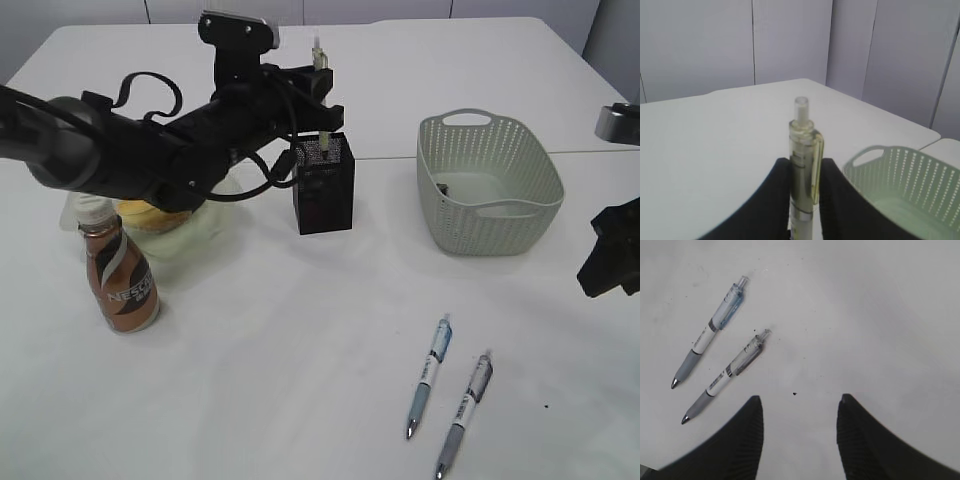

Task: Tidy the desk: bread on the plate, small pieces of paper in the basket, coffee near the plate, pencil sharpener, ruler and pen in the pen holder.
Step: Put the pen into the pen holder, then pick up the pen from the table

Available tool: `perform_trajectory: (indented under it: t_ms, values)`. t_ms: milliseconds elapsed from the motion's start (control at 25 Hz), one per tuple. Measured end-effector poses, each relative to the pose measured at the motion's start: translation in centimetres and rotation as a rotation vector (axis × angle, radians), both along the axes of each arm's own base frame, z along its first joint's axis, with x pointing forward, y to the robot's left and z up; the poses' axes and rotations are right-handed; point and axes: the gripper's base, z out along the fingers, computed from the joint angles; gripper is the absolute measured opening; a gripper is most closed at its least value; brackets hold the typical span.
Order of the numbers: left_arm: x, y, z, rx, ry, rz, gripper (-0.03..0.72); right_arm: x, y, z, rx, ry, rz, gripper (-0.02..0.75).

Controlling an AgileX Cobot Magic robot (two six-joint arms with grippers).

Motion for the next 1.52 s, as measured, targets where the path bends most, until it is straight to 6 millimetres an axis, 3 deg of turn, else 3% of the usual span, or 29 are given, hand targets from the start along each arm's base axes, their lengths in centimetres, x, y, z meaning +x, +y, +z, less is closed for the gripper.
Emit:
perform_trajectory:
  t_ms: [440, 640, 880, 1120, 1520]
  values:
    - [0.4, 0.1, -2.3, 0.035, 0.053, 0.007, 0.121, 0.0, 0.0, 0.0, -0.002, -0.004, 0.002, 0.380]
    - [0.4, 0.2, -2.4, 0.036, 0.054, 0.008, 0.146, 0.0, 0.0, 0.0, -0.002, -0.004, 0.002, 0.380]
    - [0.5, 0.2, -2.4, 0.025, 0.057, 0.016, 0.349, 0.0, 0.0, 0.0, -0.002, -0.006, 0.004, 0.380]
    - [0.5, 0.2, -2.3, 0.019, 0.055, 0.020, 0.401, 0.1, 0.0, 0.0, -0.003, -0.007, 0.004, 0.380]
    - [-0.9, 0.8, 3.6, 0.119, 0.087, 0.001, 0.395, 0.1, 0.0, 0.0, -0.003, -0.007, 0.004, 0.380]
